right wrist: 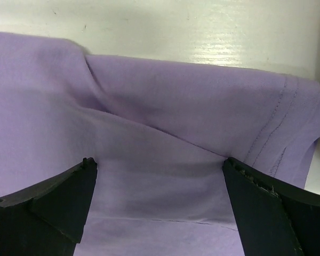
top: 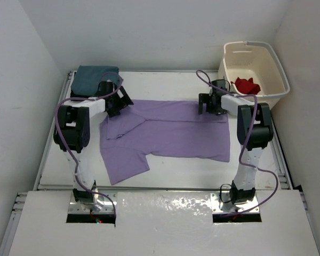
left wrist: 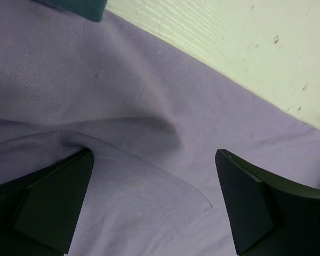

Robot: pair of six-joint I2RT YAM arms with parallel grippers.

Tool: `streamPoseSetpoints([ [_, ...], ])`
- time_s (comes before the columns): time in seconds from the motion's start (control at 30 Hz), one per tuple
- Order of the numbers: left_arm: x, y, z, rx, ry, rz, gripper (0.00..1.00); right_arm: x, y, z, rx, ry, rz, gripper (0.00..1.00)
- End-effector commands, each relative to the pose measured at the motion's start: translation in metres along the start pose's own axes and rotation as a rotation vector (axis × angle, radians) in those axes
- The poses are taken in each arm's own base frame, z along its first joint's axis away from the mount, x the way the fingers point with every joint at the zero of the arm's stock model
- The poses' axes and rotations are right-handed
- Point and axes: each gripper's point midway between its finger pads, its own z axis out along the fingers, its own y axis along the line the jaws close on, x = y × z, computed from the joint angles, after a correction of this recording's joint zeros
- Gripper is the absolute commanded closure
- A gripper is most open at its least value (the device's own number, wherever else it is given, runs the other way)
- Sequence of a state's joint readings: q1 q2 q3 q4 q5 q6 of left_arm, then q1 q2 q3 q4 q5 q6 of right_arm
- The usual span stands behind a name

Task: Fold and stack the t-shirts
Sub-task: Fold the flattened tshirt in 1/3 of the way

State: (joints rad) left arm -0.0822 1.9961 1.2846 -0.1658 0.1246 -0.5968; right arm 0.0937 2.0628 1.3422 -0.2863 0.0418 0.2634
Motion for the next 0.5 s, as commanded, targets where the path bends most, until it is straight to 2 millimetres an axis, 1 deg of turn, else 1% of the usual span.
streamPoseSetpoints([
  [0.0, 0.014, 0.026, 0.003, -0.089, 0.044, 0.02, 0.01, -0.006, 0.004, 0.002, -0.034, 0.002, -0.035, 0.01],
  [0.03, 0.012, 0.024, -0.003, -0.082, 0.035, 0.02, 0.01, -0.009, 0.005, -0.002, -0.036, -0.006, -0.043, 0.01],
  [0.07, 0.011, 0.018, -0.016, -0.062, 0.028, 0.02, 0.01, -0.017, 0.005, -0.013, -0.039, -0.029, -0.048, 0.01],
  [0.13, 0.012, 0.012, -0.032, -0.046, 0.015, 0.018, 0.01, -0.024, 0.005, -0.027, -0.04, -0.054, -0.065, 0.01],
  [0.17, 0.007, 0.005, -0.051, -0.03, -0.005, 0.016, 0.01, -0.026, 0.005, -0.034, -0.041, -0.065, -0.068, 0.01],
  [0.2, 0.013, 0.005, -0.059, -0.038, -0.007, 0.021, 0.0, -0.033, 0.006, -0.05, -0.045, -0.098, -0.077, 0.01],
  [0.23, 0.005, -0.005, -0.079, -0.013, -0.05, 0.028, 0.0, -0.036, 0.007, -0.059, -0.047, -0.117, -0.08, 0.01],
  [0.27, 0.011, 0.004, -0.088, -0.056, -0.054, 0.027, 0.0, -0.037, 0.008, -0.067, -0.049, -0.13, -0.08, 0.01],
  [0.3, 0.013, 0.003, -0.097, -0.062, -0.063, 0.032, 0.0, -0.037, 0.008, -0.084, -0.052, -0.158, -0.074, 0.01],
  [0.33, 0.008, -0.001, -0.116, -0.051, -0.094, 0.024, 0.0, -0.036, 0.007, -0.092, -0.052, -0.171, -0.067, 0.01],
  [0.37, 0.018, 0.013, -0.124, -0.108, -0.077, 0.012, 0.0, -0.035, 0.005, -0.099, -0.039, -0.189, -0.058, 0.01],
  [0.4, 0.023, 0.019, -0.131, -0.13, -0.075, -0.001, 0.0, -0.025, 0.002, -0.112, -0.03, -0.204, -0.043, 0.01],
  [0.43, 0.029, 0.023, -0.148, -0.141, -0.077, -0.027, 0.0, -0.019, -0.002, -0.119, -0.012, -0.206, -0.024, 0.01],
  [0.47, 0.044, 0.037, -0.151, -0.173, -0.056, -0.036, 0.0, 0.004, -0.008, -0.117, 0.013, -0.17, 0.001, 0.01],
])
